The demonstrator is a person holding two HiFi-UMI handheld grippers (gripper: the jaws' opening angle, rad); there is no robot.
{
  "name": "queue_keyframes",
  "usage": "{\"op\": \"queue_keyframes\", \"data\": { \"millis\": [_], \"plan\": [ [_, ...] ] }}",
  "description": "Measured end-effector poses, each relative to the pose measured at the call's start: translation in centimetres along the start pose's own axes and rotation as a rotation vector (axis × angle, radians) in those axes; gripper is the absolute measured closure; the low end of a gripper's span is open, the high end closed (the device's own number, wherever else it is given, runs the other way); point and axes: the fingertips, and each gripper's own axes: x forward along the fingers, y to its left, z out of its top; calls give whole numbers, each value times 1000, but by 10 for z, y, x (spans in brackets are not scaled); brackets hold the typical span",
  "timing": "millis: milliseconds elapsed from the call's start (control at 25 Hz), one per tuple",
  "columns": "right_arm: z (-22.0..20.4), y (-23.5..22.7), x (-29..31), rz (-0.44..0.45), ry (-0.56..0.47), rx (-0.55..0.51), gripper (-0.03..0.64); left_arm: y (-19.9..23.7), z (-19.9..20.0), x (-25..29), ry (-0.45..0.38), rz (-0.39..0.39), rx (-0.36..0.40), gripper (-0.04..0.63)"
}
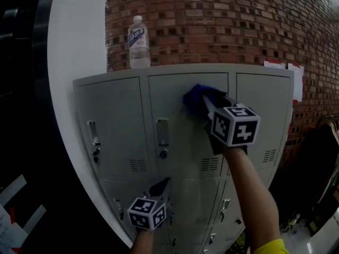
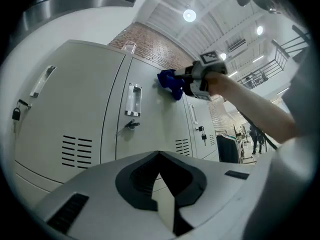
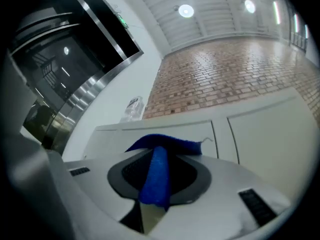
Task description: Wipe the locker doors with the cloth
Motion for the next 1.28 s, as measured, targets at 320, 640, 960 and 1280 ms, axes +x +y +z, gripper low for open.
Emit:
{"op": "queue_keyframes", "data": {
  "millis": [320,640,960,1280],
  "plan": [
    [10,-10,19,-32,39,-31,520,-6,4,4,-2,-27,7,597],
    [-270,23,-81,-32,286,71,520,-6,-6,9,8,-32,0,597],
    [-299,28,-112,-47,272,178,522,-18,-13,11,17,-49,-8,597],
    [17,-44,-11,-85,46,20,522,-33,-2,16,10,-83,4,597]
  ]
}}
